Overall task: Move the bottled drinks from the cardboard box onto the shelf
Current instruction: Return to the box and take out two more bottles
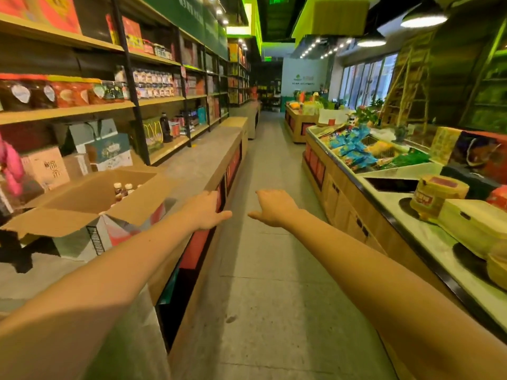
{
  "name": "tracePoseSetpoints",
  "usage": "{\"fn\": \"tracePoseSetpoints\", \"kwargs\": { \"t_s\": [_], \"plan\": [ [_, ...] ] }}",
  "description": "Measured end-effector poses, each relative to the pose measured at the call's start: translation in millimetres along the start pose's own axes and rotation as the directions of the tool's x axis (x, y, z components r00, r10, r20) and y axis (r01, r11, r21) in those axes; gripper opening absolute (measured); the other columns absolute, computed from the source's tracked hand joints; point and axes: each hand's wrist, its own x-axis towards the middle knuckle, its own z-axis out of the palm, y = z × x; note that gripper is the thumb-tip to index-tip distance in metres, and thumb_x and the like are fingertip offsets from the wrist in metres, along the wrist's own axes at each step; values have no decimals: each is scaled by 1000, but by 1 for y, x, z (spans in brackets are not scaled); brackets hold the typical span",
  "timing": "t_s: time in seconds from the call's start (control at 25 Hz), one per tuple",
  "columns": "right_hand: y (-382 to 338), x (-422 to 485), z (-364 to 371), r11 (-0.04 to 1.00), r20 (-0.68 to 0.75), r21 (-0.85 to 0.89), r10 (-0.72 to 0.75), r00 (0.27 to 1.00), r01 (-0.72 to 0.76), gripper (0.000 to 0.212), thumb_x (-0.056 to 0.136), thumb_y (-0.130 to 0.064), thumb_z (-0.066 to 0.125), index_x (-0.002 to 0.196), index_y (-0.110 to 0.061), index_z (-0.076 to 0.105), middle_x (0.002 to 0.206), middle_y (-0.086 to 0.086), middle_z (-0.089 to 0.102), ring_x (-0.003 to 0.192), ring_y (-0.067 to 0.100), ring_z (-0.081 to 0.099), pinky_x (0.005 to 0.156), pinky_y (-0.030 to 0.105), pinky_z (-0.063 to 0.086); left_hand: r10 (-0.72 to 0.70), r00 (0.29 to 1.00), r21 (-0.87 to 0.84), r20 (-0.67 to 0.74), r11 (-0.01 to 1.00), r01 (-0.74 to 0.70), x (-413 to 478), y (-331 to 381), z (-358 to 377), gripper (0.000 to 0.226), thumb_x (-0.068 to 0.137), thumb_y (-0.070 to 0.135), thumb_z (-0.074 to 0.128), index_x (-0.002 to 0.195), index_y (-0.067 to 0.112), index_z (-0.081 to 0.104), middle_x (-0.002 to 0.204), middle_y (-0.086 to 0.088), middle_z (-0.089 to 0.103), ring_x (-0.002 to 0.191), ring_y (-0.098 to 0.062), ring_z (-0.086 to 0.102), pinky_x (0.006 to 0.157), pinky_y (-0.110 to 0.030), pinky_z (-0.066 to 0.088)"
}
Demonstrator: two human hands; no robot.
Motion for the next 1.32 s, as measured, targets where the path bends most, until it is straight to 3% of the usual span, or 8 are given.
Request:
{"fn": "tracePoseSetpoints", "kwargs": {
  "t_s": [0.2, 0.4, 0.6, 0.8, 0.92, 1.04, 1.2, 1.32],
  "plan": [
    [1, 122, 19, 987, 34, 40, -157, 987, 156, 64, 92, -48, 50, 137, -3, 39, 138, 16, 49, 125, 34, 47, 104, 43, 36, -131, 991, -52, 23, 990, 132, 94, -44, 19, 72, 88, 55, 49, 138, 4, 36, 142, -17, 43, 129, -32, 43, 104, -43, 37],
    [-35, 228, 52, 955, 31, 115, -278, 960, 272, 56, 95, -51, 41, 122, -3, 47, 123, 18, 57, 112, 36, 54, 90, 42, 40, -213, 976, -130, 37, 968, 216, 163, -115, 39, 70, 85, 54, 52, 136, 8, 40, 136, -15, 49, 118, -31, 50, 99, -45, 41],
    [-113, 347, 78, 913, 70, 133, -396, 915, 385, 61, 97, -48, 36, 139, -3, 37, 137, 19, 48, 124, 35, 48, 99, 41, 38, -340, 939, -179, 57, 921, 345, 230, -205, 51, 66, 91, 43, 50, 144, 10, 30, 147, -11, 37, 133, -27, 37, 106, -36, 30],
    [-207, 435, 93, 865, 125, 236, -479, 869, 443, 49, 98, -40, 41, 135, -8, 44, 137, 14, 49, 124, 31, 47, 104, 39, 37, -413, 910, -198, 41, 889, 413, 262, -296, 53, 56, 90, 45, 51, 138, 20, 40, 141, -9, 45, 123, -29, 47, 103, -43, 39],
    [-252, 468, 104, 769, 101, 306, -613, 784, 562, 47, 100, -34, 39, 142, -13, 38, 143, 9, 45, 130, 28, 44, 111, 38, 33, -526, 850, -198, 17, 832, 519, 263, -352, 55, 51, 88, 45, 54, 132, 20, 45, 134, -7, 53, 116, -28, 54, 99, -45, 45],
    [-296, 503, 130, 661, 94, 356, -729, 678, 661, 42, 98, -31, 43, 137, -15, 44, 135, 8, 52, 123, 27, 50, 106, 40, 39, -646, 761, -239, 57, 731, 639, 255, -401, 67, 54, 88, 48, 54, 130, 17, 44, 131, -6, 54, 114, -27, 54, 98, -43, 46],
    [-335, 542, 174, 571, 188, 491, -807, 560, 658, 40, 97, -21, 48, 133, -5, 46, 131, 13, 54, 120, 28, 52, 100, 30, 38, -776, 618, -277, 124, 571, 773, 248, -446, 97, 61, 89, 47, 54, 138, 14, 37, 137, -8, 49, 122, -26, 49, 102, -39, 43],
    [-361, 576, 206, 507, 306, 575, -861, 405, 643, 48, 94, -14, 54, 139, -3, 41, 138, 14, 50, 127, 28, 49, 104, 28, 36, -808, 558, -317, 190, 488, 814, 252, -471, 118, 62, 89, 43, 56, 140, 15, 34, 138, -9, 49, 123, -26, 49, 103, -41, 41]
  ]
}}
